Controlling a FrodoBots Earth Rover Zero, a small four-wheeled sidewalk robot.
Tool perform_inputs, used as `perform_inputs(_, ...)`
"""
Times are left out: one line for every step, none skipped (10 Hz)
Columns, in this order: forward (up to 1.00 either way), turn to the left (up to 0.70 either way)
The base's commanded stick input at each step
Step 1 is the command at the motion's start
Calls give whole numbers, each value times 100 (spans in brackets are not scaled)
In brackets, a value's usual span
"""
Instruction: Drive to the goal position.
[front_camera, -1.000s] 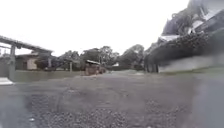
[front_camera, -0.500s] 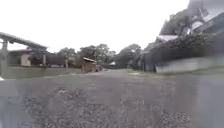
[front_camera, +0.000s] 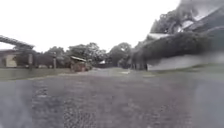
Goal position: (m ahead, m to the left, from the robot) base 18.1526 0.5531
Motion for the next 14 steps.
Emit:
perform_inputs(70,0)
perform_inputs(70,0)
perform_inputs(70,0)
perform_inputs(70,0)
perform_inputs(70,0)
perform_inputs(70,0)
perform_inputs(70,0)
perform_inputs(70,0)
perform_inputs(70,0)
perform_inputs(70,0)
perform_inputs(70,0)
perform_inputs(70,0)
perform_inputs(70,0)
perform_inputs(70,0)
